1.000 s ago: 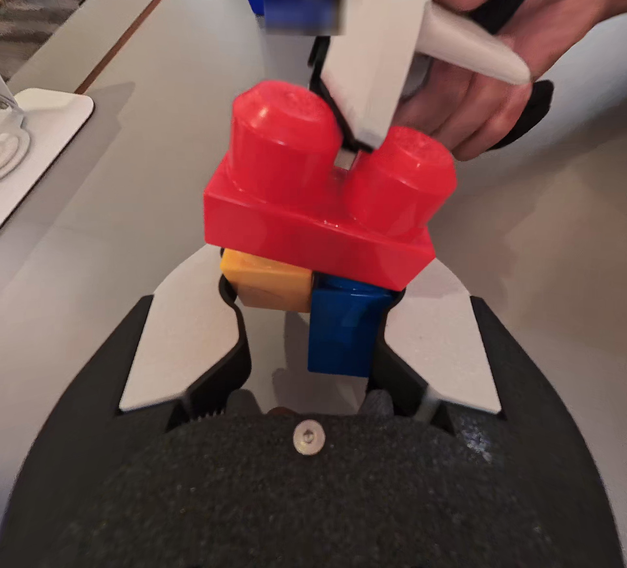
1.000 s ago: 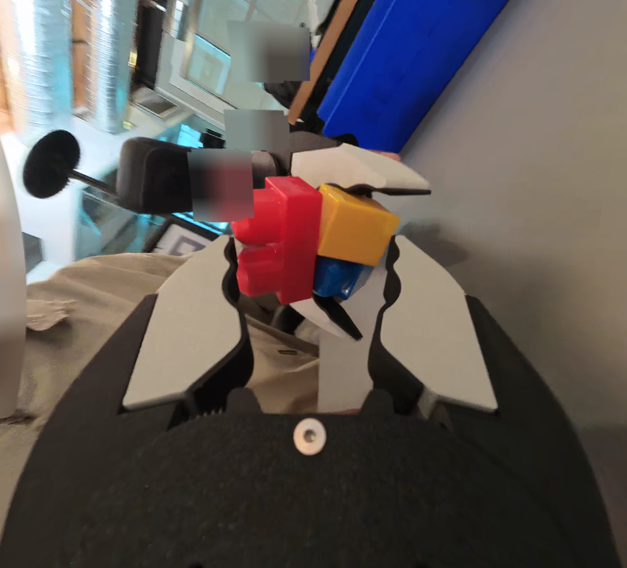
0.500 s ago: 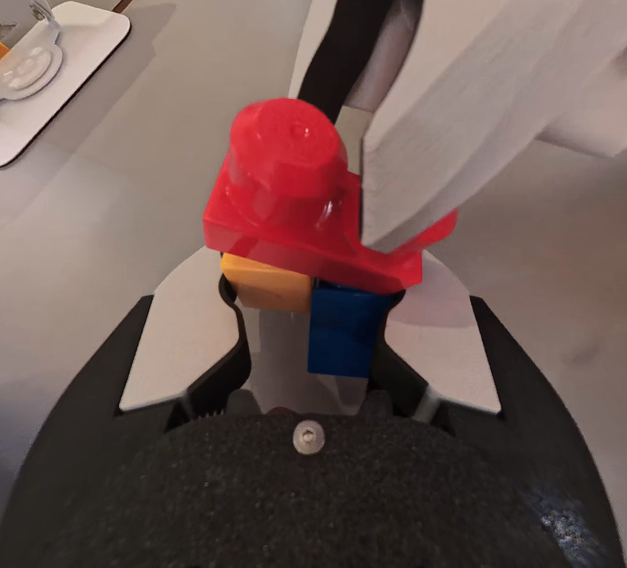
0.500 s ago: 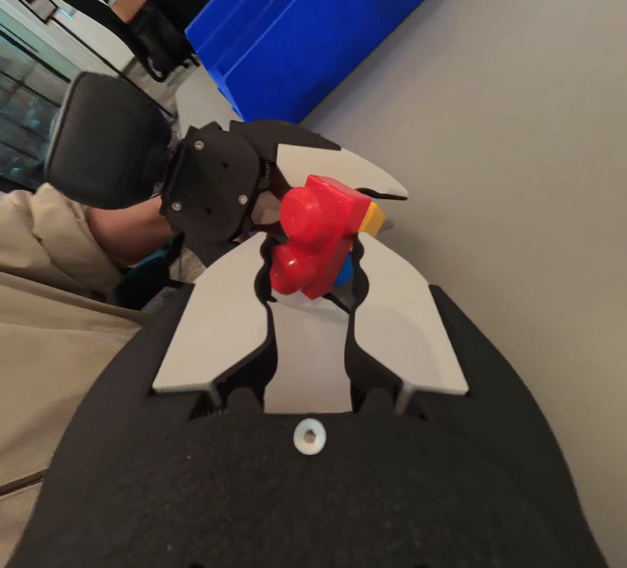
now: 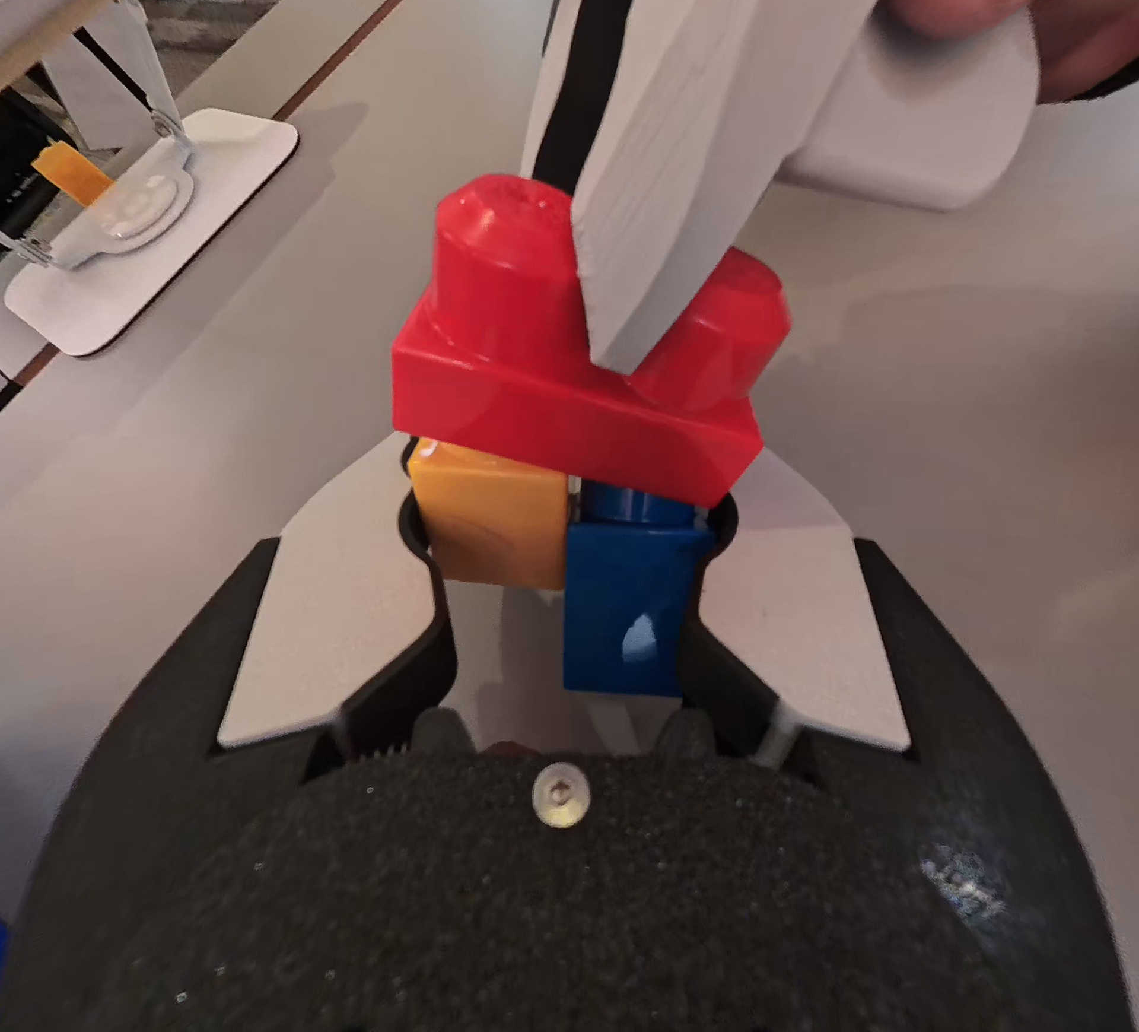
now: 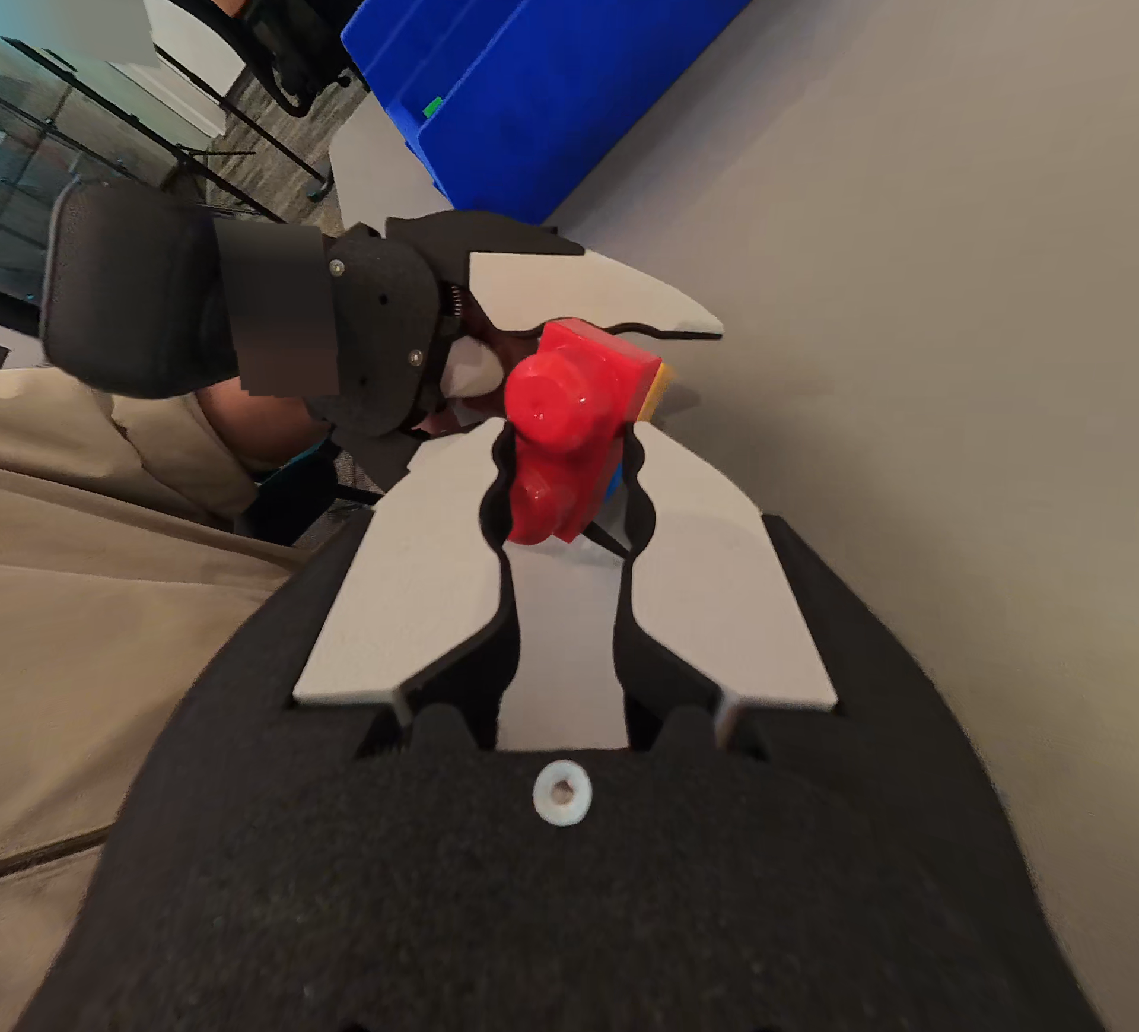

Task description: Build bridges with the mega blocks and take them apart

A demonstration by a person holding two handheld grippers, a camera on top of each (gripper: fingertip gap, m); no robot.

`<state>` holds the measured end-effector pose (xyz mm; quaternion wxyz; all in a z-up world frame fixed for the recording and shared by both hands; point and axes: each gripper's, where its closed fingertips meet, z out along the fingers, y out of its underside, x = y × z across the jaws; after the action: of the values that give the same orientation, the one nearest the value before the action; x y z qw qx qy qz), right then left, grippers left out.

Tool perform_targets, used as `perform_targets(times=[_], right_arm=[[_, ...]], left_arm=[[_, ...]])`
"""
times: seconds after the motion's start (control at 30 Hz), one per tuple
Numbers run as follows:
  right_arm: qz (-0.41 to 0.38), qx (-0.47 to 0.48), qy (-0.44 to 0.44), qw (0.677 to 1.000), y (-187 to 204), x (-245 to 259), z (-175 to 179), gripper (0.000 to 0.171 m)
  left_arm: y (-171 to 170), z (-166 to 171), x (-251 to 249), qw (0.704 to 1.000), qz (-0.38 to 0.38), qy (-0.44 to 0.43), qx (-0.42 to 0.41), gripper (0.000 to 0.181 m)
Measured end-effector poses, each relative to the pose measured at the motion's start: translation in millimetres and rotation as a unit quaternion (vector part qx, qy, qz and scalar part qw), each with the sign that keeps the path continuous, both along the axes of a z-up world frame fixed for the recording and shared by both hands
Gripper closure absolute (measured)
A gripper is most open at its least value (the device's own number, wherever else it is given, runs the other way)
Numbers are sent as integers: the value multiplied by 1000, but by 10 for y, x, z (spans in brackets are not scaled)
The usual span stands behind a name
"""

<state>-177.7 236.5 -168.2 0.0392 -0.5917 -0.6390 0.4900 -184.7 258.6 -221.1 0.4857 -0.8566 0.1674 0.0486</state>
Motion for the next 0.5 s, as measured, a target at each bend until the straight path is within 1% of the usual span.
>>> perform_targets(times=[0.13,0.23,0.3,0.37,0.5], right_arm=[[12,-31,-14,999,10,35,-24,139],[54,-50,-39,997,-2,105,-36,139],[76,-71,-53,993,7,132,-14,139],[93,-76,-64,991,19,146,-4,139],[105,-71,-71,989,26,139,9,140]], left_arm=[[-15,14,7,1000,-12,22,-1,93],[-38,13,50,998,-38,44,-4,93],[-43,52,84,998,-50,43,-5,93],[-27,72,84,997,-55,62,-2,93],[-8,84,82,996,-61,66,-1,93]])
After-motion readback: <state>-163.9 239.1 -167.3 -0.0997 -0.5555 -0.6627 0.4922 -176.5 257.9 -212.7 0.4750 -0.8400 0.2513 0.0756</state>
